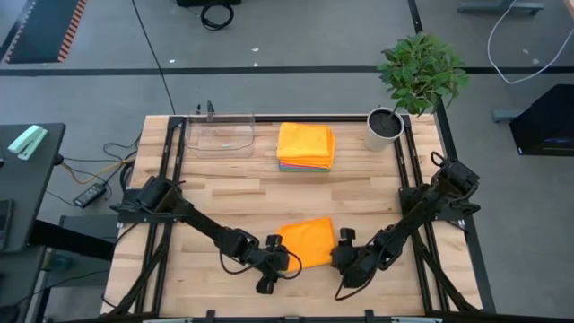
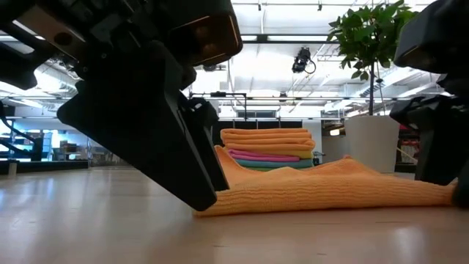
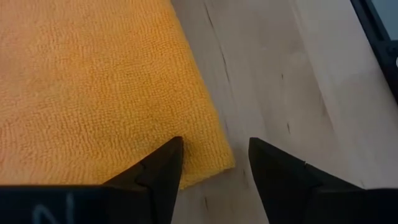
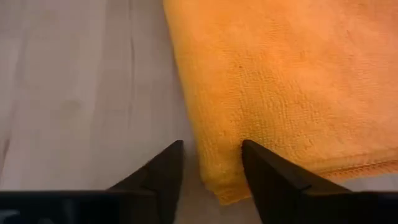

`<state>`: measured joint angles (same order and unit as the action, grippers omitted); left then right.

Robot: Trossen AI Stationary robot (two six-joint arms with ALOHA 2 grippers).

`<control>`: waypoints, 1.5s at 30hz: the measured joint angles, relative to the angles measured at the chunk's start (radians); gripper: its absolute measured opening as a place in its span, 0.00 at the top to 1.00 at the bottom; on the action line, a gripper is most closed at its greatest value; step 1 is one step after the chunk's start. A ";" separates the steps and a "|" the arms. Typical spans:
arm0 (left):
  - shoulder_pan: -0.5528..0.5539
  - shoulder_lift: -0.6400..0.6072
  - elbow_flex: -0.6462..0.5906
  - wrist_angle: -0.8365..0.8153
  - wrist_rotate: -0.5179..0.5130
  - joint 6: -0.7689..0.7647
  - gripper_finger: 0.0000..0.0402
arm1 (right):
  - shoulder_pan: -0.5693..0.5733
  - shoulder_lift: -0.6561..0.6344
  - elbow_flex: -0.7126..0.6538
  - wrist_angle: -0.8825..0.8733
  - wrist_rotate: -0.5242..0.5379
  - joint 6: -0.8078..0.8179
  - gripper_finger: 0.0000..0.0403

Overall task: Fold microfiber towels
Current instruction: Stack the folded orange towel on the folded orange towel

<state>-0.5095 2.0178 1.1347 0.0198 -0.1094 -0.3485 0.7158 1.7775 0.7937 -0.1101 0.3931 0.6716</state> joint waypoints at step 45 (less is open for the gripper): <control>0.716 -0.590 0.062 -0.304 -0.081 0.517 0.98 | -0.912 -0.639 0.256 -0.371 -0.137 -0.519 0.98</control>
<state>0.2069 1.4276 1.1967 -0.2843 -0.1902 0.1686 -0.1961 1.1388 1.0495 -0.4807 0.2563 0.1527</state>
